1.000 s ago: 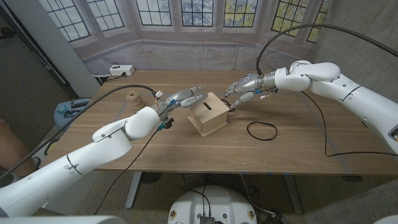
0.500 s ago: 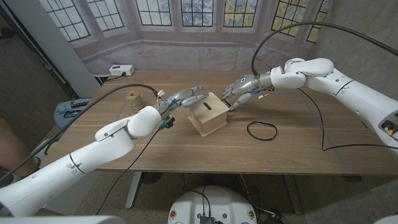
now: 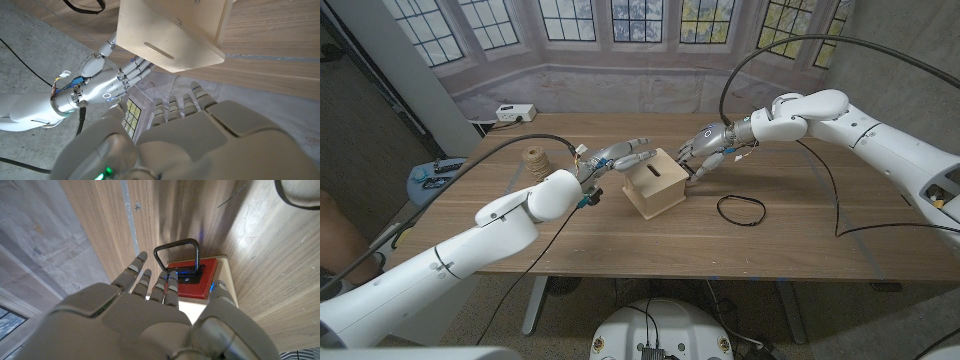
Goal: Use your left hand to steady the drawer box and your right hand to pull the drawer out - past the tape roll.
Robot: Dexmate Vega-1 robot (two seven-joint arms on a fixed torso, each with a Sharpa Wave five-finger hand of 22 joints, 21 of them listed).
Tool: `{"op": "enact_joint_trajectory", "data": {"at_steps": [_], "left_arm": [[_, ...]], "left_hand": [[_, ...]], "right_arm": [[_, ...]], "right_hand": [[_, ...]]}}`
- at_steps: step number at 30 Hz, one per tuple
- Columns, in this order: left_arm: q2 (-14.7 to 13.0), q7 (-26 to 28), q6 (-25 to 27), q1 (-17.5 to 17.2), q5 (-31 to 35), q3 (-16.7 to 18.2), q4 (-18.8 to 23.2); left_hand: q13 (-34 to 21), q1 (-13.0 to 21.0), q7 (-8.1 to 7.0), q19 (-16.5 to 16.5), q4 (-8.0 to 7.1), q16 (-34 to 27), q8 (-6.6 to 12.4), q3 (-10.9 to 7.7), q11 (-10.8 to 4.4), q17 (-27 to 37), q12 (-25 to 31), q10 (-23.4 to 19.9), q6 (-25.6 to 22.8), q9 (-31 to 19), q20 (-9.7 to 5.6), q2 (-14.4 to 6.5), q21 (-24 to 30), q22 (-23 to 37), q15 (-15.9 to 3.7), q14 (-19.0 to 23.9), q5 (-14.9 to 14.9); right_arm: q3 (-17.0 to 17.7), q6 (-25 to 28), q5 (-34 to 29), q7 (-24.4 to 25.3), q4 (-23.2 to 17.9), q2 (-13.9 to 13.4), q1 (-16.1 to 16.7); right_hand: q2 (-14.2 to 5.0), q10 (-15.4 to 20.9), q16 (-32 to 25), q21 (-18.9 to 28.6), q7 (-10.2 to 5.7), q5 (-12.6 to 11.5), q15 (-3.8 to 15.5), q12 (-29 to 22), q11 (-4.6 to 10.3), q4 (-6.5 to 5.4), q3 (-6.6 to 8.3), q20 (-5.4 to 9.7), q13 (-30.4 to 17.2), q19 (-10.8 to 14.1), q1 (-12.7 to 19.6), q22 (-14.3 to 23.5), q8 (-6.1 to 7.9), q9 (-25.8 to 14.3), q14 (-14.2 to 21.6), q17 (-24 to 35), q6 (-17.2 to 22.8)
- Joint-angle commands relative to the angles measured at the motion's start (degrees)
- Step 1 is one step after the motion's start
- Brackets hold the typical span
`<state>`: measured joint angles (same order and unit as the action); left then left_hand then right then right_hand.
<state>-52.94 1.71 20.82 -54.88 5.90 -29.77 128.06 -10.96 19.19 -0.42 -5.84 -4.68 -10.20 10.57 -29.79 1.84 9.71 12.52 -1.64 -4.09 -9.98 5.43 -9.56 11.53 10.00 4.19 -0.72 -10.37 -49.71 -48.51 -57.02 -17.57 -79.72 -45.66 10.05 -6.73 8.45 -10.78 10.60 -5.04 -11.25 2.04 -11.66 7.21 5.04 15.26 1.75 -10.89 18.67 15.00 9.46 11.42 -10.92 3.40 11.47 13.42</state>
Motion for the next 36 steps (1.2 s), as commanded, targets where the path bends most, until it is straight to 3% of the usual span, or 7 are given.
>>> {"op": "enact_joint_trajectory", "data": {"at_steps": [1,12,18,24,36], "left_arm": [[0.3,0.3,0.9,0.1,0.5,-0.7,0.8],[0.5,0.0,0.9,0.6,1.1,-1.3,0.9],[0.7,0.1,1.4,0.7,1.2,-1.4,1.0],[0.9,0.0,1.5,0.9,1.1,-1.4,0.8],[1.7,-0.7,1.0,2.3,0.8,-2.1,-0.5]], "left_hand": [[-0.1,-0.4,0.17,-0.6,-0.14,-0.3,-0.09,-0.16,-0.27,0.3,-0.2,0.0,0.1,-0.3,0.16,0.1,0.1,0.2,0.03,0.2,0.0],[-0.1,-0.6,0.17,-0.7,-0.22,-0.3,-0.07,-0.27,-0.35,0.3,-0.2,0.0,0.2,-0.3,0.11,0.1,0.1,0.2,-0.01,0.3,0.0],[-0.1,-0.6,0.16,-0.7,-0.25,-0.3,-0.07,-0.33,-0.31,0.3,-0.3,0.2,0.2,-0.3,0.11,0.1,0.1,0.2,0.01,0.3,0.0],[-0.1,-0.7,0.12,-0.7,-0.29,-0.2,-0.05,-0.41,-0.39,0.3,-0.4,0.4,0.2,-0.3,0.14,0.1,0.0,0.2,-0.03,0.3,0.0],[-0.1,-0.9,0.2,-0.7,-0.33,-0.2,0.03,-0.56,-0.67,0.3,-0.4,0.4,0.0,-0.3,0.13,0.0,0.0,0.2,-0.03,0.3,0.0]], "right_arm": [[-2.1,-1.6,-3.9,3.1,1.5,0.1,-1.6],[-4.4,-1.8,-6.8,5.4,3.9,0.9,-3.2],[-5.8,-1.3,-7.7,6.4,5.9,2.0,-4.4],[-7.3,-0.9,-8.3,6.8,7.5,2.7,-5.7],[-9.4,-0.4,-8.9,7.5,9.2,3.1,-7.5]], "right_hand": [[0.03,0.0,0.1,-0.1,-0.44,-0.3,0.14,-0.2,0.1,-0.35,0.06,-0.02,-0.2,-0.2,-0.6,0.2,-0.15,-0.2,-0.4,0.2,-0.1],[0.04,0.1,0.1,-0.1,-0.59,-0.4,0.1,-0.3,0.46,-0.39,0.09,-0.02,-0.2,-0.5,-0.8,0.2,-0.21,-0.2,-0.8,0.2,-0.1],[0.01,1.3,-0.1,0.0,-2.26,-0.5,0.45,-0.7,2.84,-0.44,0.18,-0.21,-0.2,-0.6,-1.1,0.2,0.11,-0.1,-0.8,0.2,1.1],[0.03,2.4,-0.2,0.0,-3.22,-0.6,0.71,-1.0,3.71,-0.35,0.32,-0.79,-0.1,-0.6,-1.2,0.2,0.39,-0.1,-0.8,0.1,2.3],[0.28,3.8,-0.4,0.1,-3.51,-0.7,-2.06,-1.3,4.07,-0.15,0.45,-2.13,0.0,-0.9,-1.4,0.2,0.66,-0.1,-0.4,-0.1,4.0]]}}
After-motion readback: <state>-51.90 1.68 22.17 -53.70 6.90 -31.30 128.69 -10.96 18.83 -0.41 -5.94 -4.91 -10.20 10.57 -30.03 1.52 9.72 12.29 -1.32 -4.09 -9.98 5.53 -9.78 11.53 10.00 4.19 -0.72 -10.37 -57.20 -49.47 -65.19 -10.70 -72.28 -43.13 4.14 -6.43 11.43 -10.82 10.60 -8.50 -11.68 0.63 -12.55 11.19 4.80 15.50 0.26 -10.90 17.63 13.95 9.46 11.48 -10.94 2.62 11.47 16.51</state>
